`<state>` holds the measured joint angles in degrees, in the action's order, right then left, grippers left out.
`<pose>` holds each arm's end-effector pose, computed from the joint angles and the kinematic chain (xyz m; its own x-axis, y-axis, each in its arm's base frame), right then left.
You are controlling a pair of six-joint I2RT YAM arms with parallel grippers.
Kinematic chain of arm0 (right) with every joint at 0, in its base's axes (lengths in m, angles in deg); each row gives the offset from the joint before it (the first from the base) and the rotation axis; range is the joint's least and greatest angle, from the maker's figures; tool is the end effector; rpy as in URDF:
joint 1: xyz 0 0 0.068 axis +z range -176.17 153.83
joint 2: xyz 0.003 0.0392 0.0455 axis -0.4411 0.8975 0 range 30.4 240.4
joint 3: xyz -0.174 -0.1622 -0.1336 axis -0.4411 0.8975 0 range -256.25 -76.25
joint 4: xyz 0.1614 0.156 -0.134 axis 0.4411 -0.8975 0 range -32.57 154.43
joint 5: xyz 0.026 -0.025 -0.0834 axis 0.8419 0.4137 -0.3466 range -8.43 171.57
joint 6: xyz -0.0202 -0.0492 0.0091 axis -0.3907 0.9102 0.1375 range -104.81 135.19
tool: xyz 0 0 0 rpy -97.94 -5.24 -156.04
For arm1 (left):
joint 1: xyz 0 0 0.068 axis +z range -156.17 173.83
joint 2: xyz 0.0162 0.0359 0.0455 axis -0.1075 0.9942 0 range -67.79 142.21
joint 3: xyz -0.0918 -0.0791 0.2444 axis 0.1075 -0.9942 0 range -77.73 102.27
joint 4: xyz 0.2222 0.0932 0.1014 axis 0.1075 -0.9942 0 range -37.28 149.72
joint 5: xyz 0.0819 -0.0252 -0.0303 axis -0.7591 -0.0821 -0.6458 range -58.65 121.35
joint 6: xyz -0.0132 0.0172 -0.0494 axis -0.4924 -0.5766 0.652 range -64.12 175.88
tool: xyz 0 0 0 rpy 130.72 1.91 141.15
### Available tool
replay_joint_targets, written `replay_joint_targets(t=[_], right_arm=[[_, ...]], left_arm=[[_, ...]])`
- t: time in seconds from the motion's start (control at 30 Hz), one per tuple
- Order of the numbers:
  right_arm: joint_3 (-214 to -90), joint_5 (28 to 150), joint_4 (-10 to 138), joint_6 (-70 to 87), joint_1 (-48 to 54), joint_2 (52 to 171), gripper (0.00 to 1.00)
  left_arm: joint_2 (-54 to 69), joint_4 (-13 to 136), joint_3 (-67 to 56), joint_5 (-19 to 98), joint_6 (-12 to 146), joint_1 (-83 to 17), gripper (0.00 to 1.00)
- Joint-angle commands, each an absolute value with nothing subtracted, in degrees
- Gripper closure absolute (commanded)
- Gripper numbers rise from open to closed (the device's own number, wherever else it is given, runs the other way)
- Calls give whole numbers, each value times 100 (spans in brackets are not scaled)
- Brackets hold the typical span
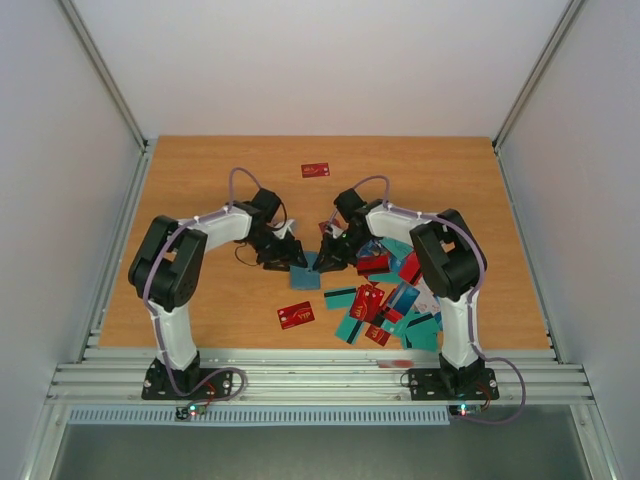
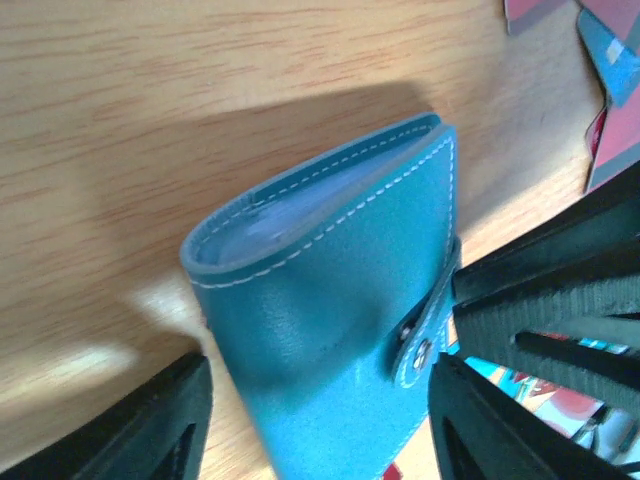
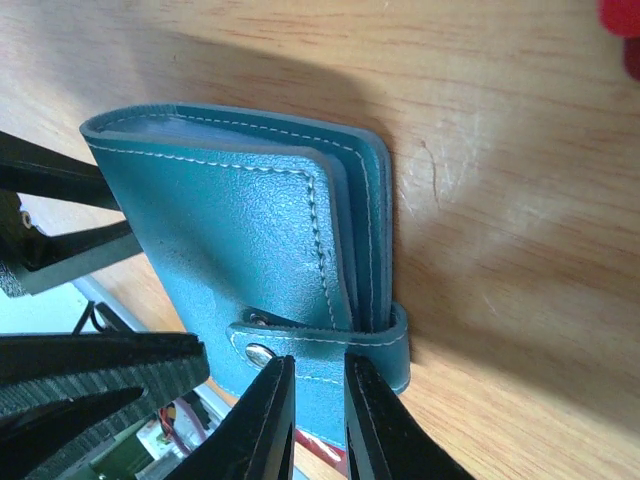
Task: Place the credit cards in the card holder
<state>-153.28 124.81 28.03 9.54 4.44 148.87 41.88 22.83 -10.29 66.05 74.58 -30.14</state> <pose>0.3233 0.2197 0.1307 -0.8860 -0.4408 -0.1437 -0.4099 0.5998 0.6872 0.3117 -0.1607 0.1405 -0.9885 0.1510 0.0003 0.1217 0.7981 -0.5900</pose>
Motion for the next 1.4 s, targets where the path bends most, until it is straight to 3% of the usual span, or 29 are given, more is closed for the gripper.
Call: replay_joint_targets(t=[0.0,0.1,0.2,0.33,0.83,1.03,1.37], right_arm=[[-15470,12283,2862,854,485,15095,84],[-15552,12288,2779,860,485,15168,84],[-15641,12253,2664,880,479,15227,84],[-15771,12257,2525,900,485,15309,84],[-16162,12323,2172,926,485,15523,85],[-16233,12349,2103,921,485,15581,85],[-16277,12368,2063,929,485,15621,85]], left_arm=[[4026,1768,-970,5851,7340,-2999,35],[3903,1566,-906,5623,7232,-2999,26],[3740,1528,-908,5597,7070,-2999,25],[3602,1747,-944,6038,6728,-2999,33],[3964,2112,-734,7014,5933,-3014,44],[4137,2010,-654,6719,5794,-3141,50],[4294,2040,-549,6120,5854,-3324,70]])
